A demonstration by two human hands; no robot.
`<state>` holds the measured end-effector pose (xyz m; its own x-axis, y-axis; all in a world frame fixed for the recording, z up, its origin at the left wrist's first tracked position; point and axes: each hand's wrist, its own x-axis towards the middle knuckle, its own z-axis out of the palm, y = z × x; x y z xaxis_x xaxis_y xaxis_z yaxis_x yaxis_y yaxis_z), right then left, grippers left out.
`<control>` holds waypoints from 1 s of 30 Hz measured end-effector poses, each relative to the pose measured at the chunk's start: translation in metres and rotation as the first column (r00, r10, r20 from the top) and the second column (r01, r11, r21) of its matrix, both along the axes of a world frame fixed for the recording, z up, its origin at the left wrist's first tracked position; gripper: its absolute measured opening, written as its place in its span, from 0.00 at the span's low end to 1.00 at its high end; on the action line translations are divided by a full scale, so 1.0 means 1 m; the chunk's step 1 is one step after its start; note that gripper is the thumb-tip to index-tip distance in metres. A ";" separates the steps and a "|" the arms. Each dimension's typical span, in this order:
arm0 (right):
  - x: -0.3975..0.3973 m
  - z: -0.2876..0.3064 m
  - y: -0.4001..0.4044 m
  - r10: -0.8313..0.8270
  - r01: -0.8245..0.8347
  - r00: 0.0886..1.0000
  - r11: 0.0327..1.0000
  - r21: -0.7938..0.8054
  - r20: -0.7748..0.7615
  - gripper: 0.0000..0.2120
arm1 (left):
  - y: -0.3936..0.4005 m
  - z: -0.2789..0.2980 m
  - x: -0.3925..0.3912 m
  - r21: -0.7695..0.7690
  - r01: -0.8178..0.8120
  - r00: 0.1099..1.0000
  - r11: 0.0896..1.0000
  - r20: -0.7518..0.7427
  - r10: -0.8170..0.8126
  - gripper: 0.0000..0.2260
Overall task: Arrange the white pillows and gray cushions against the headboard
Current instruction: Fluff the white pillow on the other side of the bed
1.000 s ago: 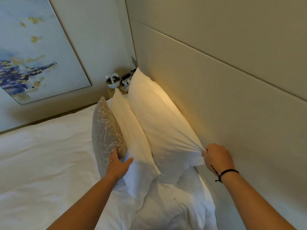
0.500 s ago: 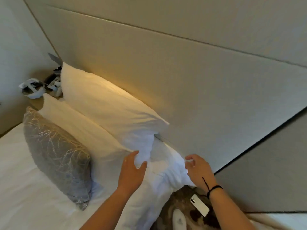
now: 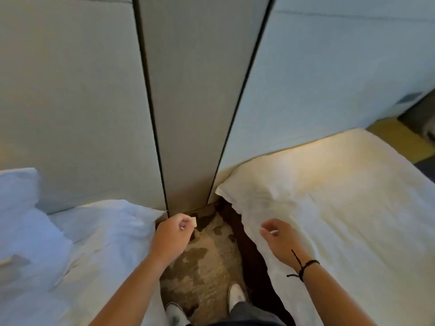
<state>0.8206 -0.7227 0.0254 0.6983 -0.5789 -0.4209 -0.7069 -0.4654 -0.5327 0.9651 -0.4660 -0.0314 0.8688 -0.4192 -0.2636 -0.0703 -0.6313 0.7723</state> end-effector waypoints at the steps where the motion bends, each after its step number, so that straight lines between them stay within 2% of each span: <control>1: -0.023 0.003 -0.007 -0.050 0.050 0.999 0.999 -0.008 0.003 0.04 | -0.016 0.003 -0.007 0.002 0.052 0.999 0.999 0.008 -0.052 0.03; 8: -0.154 0.008 -0.036 -0.376 0.375 0.923 0.927 0.022 0.084 0.09 | -0.115 0.026 -0.077 -0.004 0.356 0.929 0.934 0.110 -0.354 0.08; 15: -0.304 0.009 -0.075 -0.531 0.539 0.828 0.842 0.008 0.180 0.08 | -0.222 0.043 -0.199 0.054 0.601 0.787 0.797 0.130 -0.603 0.07; 19: -0.421 0.001 -0.100 -0.654 0.659 0.732 0.750 0.045 0.191 0.06 | -0.276 0.043 -0.302 0.057 0.667 0.734 0.743 0.123 -0.668 0.10; 22: -0.499 -0.007 -0.118 -0.743 0.747 0.629 0.659 0.090 0.229 0.06 | -0.310 0.040 -0.379 0.065 0.732 0.670 0.678 0.107 -0.734 0.09; 26: -0.571 -0.012 -0.128 -0.818 0.824 0.514 0.555 0.118 0.257 0.07 | -0.349 0.043 -0.457 0.066 0.809 0.578 0.584 0.090 -0.811 0.08; 30: -0.621 -0.014 -0.141 -0.866 0.877 0.415 0.463 0.131 0.280 0.08 | -0.391 0.049 -0.508 0.068 0.839 0.530 0.540 0.126 -0.839 0.08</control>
<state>0.1996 -0.8639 0.0116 -0.1151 -0.9528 -0.2810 -0.5720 0.2948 -0.7654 0.4569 -0.8574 0.0176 0.1420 -0.9734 -0.1801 -0.6635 -0.2286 0.7124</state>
